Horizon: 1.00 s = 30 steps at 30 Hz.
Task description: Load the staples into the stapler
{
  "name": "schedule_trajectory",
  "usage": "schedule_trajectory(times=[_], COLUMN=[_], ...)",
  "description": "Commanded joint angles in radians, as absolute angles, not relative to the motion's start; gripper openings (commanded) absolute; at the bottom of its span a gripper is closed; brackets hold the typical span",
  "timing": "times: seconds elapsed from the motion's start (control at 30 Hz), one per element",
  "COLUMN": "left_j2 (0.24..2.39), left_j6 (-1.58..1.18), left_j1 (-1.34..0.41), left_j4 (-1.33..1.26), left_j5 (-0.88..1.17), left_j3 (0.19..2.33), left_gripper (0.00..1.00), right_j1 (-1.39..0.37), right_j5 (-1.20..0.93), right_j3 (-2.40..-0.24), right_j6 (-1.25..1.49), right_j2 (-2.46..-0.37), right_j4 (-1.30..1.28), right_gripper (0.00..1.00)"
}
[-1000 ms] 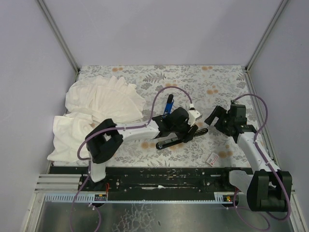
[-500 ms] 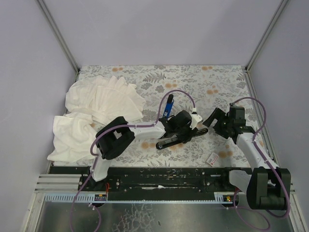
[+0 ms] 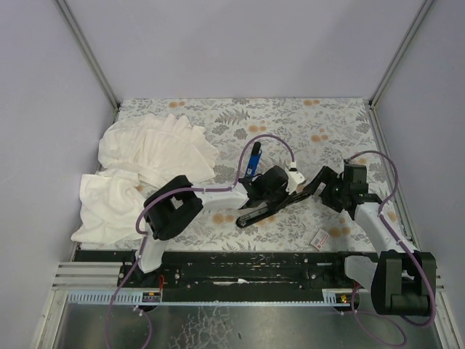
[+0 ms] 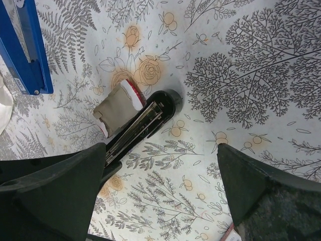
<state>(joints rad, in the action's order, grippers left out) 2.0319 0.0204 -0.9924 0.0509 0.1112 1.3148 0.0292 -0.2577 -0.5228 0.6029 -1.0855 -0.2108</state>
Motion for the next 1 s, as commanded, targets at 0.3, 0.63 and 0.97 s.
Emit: schedule_trajectory(times=[0.3, 0.63, 0.97], left_j2=[1.918, 1.835, 1.828], left_j6=[-0.086, -0.211, -0.247], left_j1=[-1.002, -1.009, -1.013], left_j4=[-0.226, -0.436, -0.474], left_j5=[0.155, 0.179, 0.199], left_j3=[1.083, 0.950, 0.941], left_gripper=[0.00, 0.00, 0.00], right_j1=[0.041, 0.041, 0.042], right_j5=[-0.463, -0.594, -0.705], right_j3=[-0.403, -0.365, -0.361], right_j6=[0.698, 0.740, 0.723], right_j2=[-1.157, -1.234, -1.258], right_j4=[0.047, 0.196, 0.279], right_gripper=[1.00, 0.99, 0.74])
